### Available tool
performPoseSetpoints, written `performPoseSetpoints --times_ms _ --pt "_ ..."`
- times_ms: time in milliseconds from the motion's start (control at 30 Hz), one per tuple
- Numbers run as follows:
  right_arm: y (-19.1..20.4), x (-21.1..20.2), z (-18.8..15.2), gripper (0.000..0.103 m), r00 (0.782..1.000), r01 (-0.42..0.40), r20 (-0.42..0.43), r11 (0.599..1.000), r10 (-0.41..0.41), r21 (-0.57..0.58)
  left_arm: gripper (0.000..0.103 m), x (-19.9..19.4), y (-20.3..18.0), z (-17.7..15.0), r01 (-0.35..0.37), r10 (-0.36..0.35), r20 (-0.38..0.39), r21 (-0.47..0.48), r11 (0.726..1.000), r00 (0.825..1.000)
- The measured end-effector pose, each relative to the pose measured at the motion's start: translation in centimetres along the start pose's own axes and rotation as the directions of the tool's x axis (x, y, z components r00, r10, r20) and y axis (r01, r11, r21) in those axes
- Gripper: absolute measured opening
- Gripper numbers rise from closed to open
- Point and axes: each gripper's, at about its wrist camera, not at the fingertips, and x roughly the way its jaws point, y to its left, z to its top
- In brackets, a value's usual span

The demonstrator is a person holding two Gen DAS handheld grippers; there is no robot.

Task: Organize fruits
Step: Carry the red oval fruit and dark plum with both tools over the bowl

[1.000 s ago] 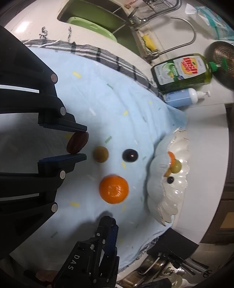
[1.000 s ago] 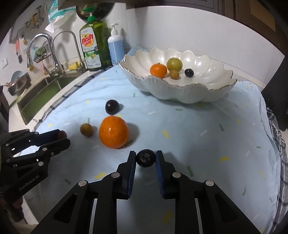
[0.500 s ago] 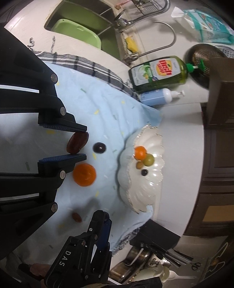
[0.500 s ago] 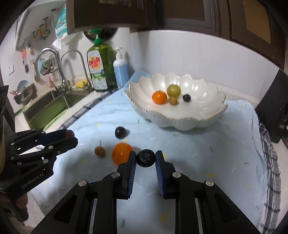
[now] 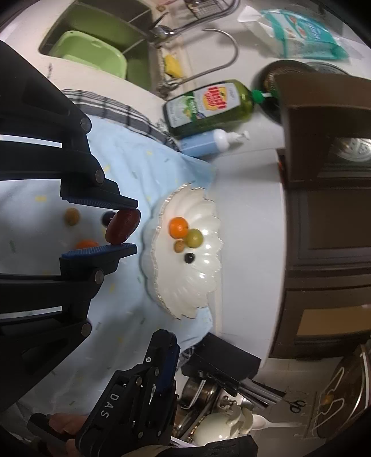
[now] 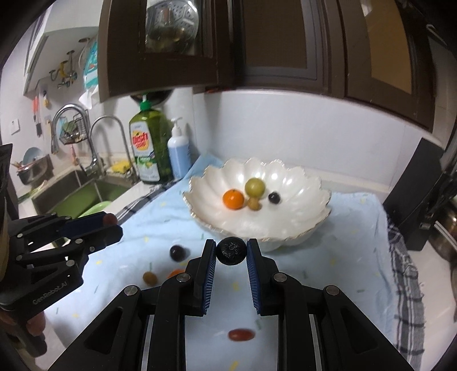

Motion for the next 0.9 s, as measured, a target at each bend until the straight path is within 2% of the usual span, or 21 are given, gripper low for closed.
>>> performPoseSetpoints --times_ms 467,900 --pt "-2.4 -0.5 3.4 0.023 0.992 0.068 0.111 0.998 -0.068 0.01 0.025 0.8 -1.5 4.9 0.032 -0.038 0.123 0.054 0.998 0.992" --pt "-4.7 2.4 6.0 0.023 0.99 0.086 0.106 0.996 -0.088 0.025 0.025 5.0 -3.2 8.9 0.06 -0.074 0.131 0.108 0.992 0.989"
